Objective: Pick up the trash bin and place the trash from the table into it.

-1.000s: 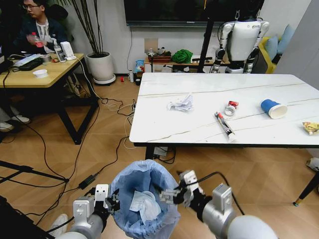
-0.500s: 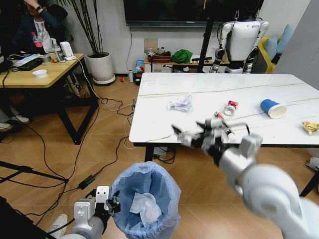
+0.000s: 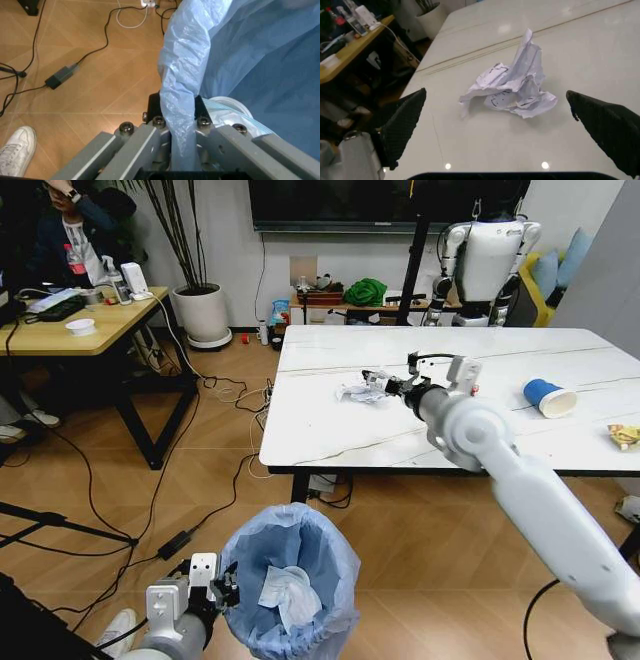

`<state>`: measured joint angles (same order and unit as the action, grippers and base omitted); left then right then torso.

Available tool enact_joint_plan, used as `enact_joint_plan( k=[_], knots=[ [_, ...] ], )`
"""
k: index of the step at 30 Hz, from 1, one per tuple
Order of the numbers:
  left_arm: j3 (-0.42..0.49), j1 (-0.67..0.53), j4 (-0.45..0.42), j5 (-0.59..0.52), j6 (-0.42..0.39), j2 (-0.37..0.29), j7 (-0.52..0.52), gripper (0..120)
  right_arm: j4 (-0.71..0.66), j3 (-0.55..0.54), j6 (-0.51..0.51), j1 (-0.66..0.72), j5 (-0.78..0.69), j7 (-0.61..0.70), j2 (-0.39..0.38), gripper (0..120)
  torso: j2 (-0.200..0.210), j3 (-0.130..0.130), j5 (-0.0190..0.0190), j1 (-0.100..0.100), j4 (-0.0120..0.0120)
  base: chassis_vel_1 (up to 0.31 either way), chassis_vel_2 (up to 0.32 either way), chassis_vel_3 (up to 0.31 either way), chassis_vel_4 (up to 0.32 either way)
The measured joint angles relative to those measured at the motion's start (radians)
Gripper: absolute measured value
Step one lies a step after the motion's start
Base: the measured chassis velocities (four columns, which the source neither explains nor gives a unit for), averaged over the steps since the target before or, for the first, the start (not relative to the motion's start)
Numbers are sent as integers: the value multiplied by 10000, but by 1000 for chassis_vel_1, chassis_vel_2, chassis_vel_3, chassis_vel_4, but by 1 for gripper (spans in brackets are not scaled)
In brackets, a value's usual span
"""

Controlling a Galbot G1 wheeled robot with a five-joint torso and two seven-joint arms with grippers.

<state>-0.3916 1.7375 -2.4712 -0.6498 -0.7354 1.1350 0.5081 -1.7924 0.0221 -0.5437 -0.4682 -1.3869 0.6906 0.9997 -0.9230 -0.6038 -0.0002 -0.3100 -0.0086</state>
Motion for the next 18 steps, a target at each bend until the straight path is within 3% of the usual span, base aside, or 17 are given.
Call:
enact_joint_plan(
  k=[7, 12, 18],
  knots=[
    [-23, -11, -21, -26, 0, -68, -5, 0, 2179, -377, 42, 877, 512, -76, 848, 100, 0, 0, 1, 0, 3, 0, 0, 0, 0],
    [14, -49, -2, -27, 0, -112, -27, 0, 2883, -372, 236, 1188, 986, -517, 1008, 100, 0, 0, 2, 1, -2, 0, 0, 0, 0],
    [33, -84, -4, -28, 0, -113, -50, 0, 3636, -588, 277, 1719, 1033, -604, 1743, 100, 0, 1, 0, 1, 2, 0, 0, 0, 0]
  ],
)
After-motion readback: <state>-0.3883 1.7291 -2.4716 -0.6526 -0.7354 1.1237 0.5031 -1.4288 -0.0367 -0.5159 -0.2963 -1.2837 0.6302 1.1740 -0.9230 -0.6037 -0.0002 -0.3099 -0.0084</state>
